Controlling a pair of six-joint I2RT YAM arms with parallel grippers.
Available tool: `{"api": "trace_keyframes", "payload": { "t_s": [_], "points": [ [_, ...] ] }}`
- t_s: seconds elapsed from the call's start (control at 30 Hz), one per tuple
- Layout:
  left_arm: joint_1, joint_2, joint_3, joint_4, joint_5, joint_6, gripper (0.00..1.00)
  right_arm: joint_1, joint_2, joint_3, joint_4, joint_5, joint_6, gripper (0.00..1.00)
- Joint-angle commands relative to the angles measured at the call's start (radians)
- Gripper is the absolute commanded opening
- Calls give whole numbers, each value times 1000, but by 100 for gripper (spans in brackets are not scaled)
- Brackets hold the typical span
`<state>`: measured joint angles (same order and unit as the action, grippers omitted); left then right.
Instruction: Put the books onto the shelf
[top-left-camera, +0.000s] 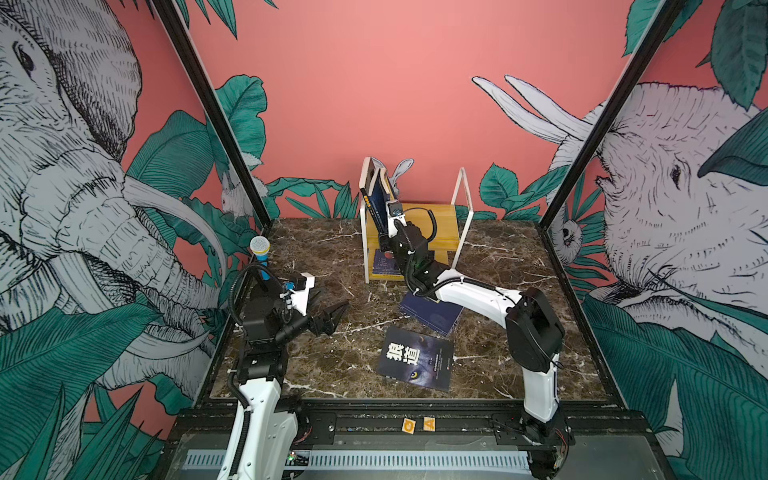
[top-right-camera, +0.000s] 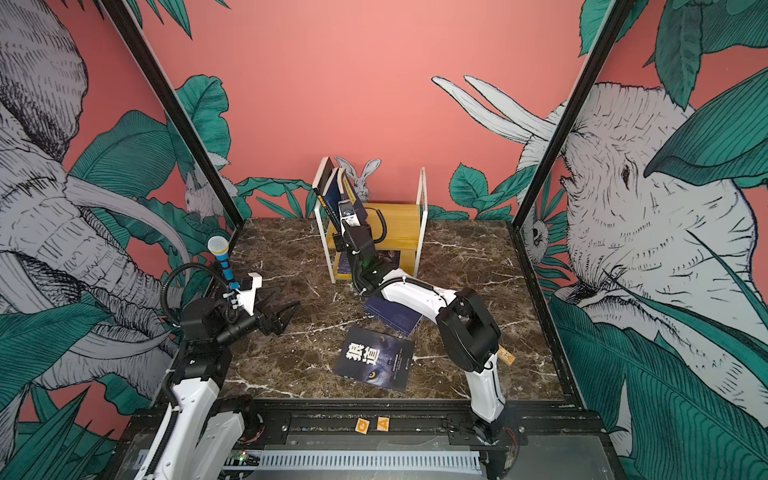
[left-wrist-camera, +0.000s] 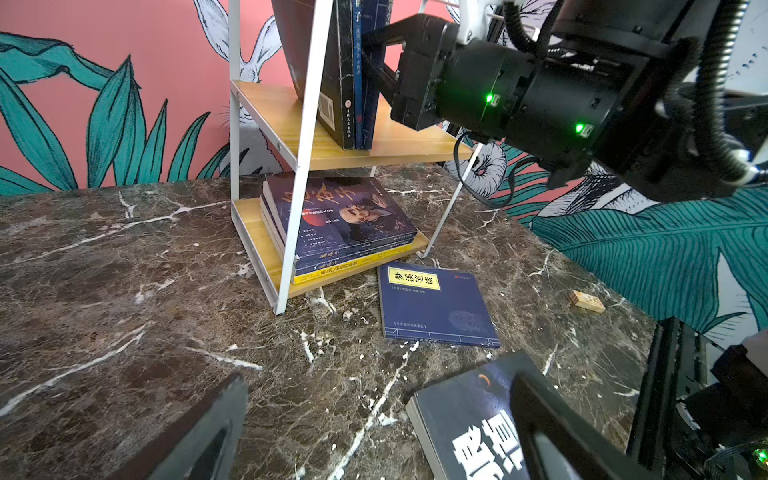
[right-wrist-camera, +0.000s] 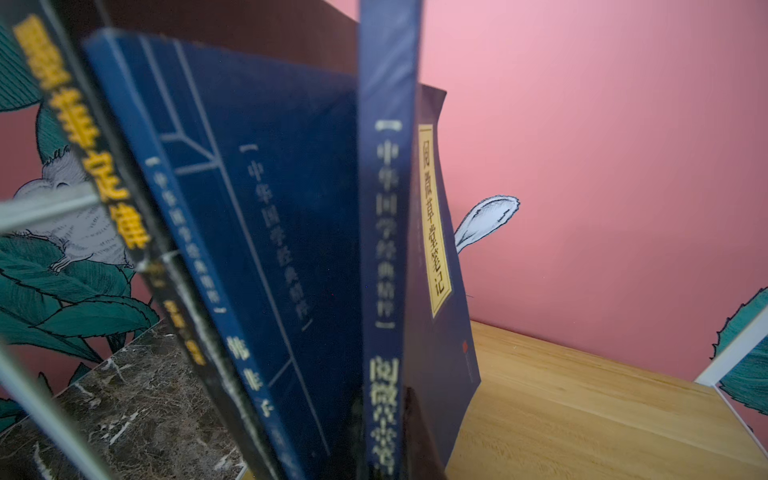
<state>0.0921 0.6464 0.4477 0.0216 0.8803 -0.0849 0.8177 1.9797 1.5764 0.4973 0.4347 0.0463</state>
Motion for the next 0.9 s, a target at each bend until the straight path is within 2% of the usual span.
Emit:
{"api": "trace_keyframes", "payload": {
  "t_s": [0.0,0.3,0.5,0.87],
  "points": [
    [0,-10,-15,24,23,2,100,-5,24,13,19,-13,-25,1],
    [2,-7,-17,25,26,2,99,-6,-3,-17,17,-57,-22,28],
    [4,-8,-19,28,26,-2,99,-4,-32,-57,53,-80,-31,35],
    [9,0,-14,15,22,6,100,22,-142,-185,78,-114,-31,40]
  ]
}}
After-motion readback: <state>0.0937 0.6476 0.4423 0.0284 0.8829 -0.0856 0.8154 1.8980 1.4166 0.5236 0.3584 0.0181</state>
